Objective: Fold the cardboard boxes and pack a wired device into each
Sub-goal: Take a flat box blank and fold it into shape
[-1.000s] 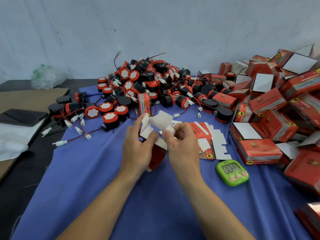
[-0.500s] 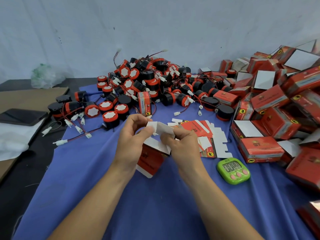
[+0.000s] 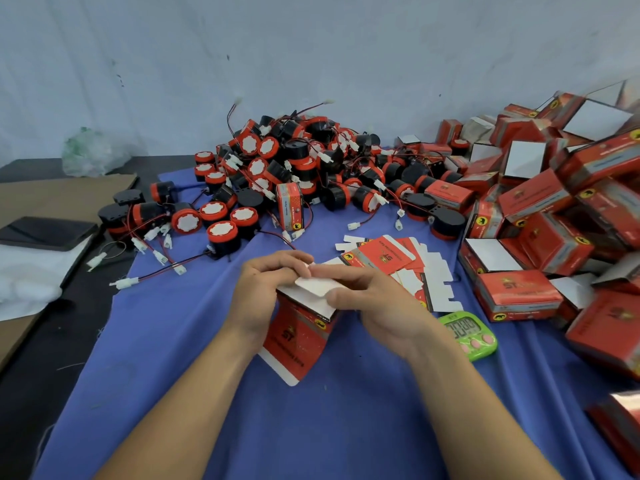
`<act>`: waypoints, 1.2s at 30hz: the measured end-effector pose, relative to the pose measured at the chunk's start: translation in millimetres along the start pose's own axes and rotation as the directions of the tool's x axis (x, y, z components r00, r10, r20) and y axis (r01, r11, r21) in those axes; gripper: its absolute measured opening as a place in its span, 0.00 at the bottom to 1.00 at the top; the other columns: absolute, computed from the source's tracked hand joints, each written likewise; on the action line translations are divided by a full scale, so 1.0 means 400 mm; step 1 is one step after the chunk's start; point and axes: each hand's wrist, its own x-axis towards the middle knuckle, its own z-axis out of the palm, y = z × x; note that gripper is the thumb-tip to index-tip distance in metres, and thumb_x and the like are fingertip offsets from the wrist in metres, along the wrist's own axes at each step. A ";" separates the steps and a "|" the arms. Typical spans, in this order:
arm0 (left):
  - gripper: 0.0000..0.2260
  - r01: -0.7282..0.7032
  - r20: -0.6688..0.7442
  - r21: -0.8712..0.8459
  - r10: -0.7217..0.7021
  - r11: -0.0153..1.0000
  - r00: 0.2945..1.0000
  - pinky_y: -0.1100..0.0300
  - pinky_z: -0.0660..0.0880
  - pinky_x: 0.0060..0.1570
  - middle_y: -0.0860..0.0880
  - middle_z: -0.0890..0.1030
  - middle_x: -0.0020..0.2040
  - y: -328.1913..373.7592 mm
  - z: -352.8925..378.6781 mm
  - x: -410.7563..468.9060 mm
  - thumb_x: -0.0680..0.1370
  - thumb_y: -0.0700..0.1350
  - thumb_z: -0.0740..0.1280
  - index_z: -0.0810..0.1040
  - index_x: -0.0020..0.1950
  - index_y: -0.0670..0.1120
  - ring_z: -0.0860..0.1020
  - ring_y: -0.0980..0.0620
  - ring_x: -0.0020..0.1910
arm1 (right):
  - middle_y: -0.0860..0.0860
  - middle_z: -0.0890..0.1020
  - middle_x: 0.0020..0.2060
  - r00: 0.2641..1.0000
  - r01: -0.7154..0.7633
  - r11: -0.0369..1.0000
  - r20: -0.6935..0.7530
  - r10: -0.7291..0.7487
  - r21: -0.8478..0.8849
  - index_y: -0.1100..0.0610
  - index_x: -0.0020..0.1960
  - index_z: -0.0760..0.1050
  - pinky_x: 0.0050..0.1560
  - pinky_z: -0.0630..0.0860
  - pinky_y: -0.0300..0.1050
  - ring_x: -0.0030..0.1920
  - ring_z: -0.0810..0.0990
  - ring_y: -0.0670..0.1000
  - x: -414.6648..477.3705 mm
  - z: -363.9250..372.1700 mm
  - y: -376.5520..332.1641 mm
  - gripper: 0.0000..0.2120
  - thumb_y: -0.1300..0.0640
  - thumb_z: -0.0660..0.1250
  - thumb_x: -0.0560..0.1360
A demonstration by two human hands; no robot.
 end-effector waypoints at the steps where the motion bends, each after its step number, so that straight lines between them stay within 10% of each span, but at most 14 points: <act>1: 0.08 -0.008 0.005 0.018 0.008 1.000 1.000 0.48 0.79 0.57 0.46 0.86 0.53 -0.001 -0.001 -0.003 0.69 0.40 0.67 0.85 0.35 0.44 0.83 0.44 0.57 | 0.55 0.85 0.59 0.999 -0.028 0.999 0.034 0.030 -0.032 0.56 0.62 0.84 0.64 0.74 0.47 0.62 0.81 0.53 -0.009 -0.013 -0.004 0.17 0.60 0.71 0.74; 6: 0.12 -0.010 0.059 0.196 -0.002 0.981 0.998 0.57 0.81 0.49 0.50 0.87 0.50 0.000 0.033 -0.028 0.64 0.39 0.69 0.88 0.43 0.49 0.85 0.50 0.51 | 0.55 0.86 0.43 0.960 -0.005 0.989 -0.279 -0.037 -0.149 0.57 0.43 0.79 0.47 0.78 0.48 0.44 0.83 0.53 -0.015 0.023 0.013 0.09 0.70 0.72 0.72; 13: 0.27 -0.103 -0.023 0.357 0.119 0.928 0.993 0.62 0.80 0.46 0.55 0.85 0.50 0.003 0.068 -0.046 0.64 0.38 0.65 0.84 0.56 0.62 0.83 0.55 0.52 | 0.49 0.87 0.41 0.911 -0.005 0.895 -0.371 -0.180 -0.446 0.51 0.46 0.75 0.39 0.83 0.53 0.41 0.86 0.51 -0.014 0.053 0.021 0.14 0.69 0.71 0.69; 18: 0.19 0.037 -0.035 -0.069 -0.039 0.997 0.999 0.41 0.78 0.59 0.44 0.86 0.54 0.016 0.061 -0.049 0.67 0.45 0.68 0.87 0.57 0.51 0.83 0.43 0.51 | 0.49 0.87 0.44 0.932 -0.034 0.974 -0.358 -0.050 -0.224 0.50 0.49 0.83 0.50 0.79 0.53 0.43 0.84 0.49 -0.017 0.040 0.007 0.04 0.55 0.72 0.75; 21: 0.21 -0.037 -0.129 -0.162 0.016 0.986 0.992 0.43 0.78 0.58 0.39 0.86 0.53 0.021 0.065 -0.057 0.67 0.51 0.66 0.87 0.56 0.46 0.83 0.41 0.52 | 0.51 0.87 0.50 0.958 -0.110 0.964 -0.286 0.037 -0.241 0.45 0.51 0.85 0.60 0.77 0.53 0.54 0.83 0.53 -0.020 0.042 0.011 0.16 0.38 0.63 0.76; 29: 0.33 -0.144 -0.042 0.196 0.155 0.970 0.987 0.49 0.84 0.45 0.53 0.84 0.49 0.042 0.064 -0.070 0.60 0.30 0.65 0.86 0.56 0.59 0.83 0.49 0.48 | 0.63 0.84 0.48 0.984 -0.063 0.973 -0.179 0.023 -0.222 0.59 0.50 0.84 0.51 0.76 0.56 0.43 0.80 0.52 -0.029 0.049 -0.003 0.18 0.45 0.65 0.75; 36: 0.33 -0.181 -0.027 0.209 0.191 0.961 0.981 0.54 0.83 0.39 0.55 0.84 0.49 0.064 0.079 -0.085 0.64 0.29 0.63 0.86 0.55 0.61 0.82 0.53 0.42 | 0.60 0.86 0.54 0.988 -0.070 0.993 -0.129 0.083 0.100 0.56 0.55 0.86 0.60 0.80 0.55 0.56 0.85 0.61 -0.029 0.041 -0.006 0.12 0.54 0.68 0.77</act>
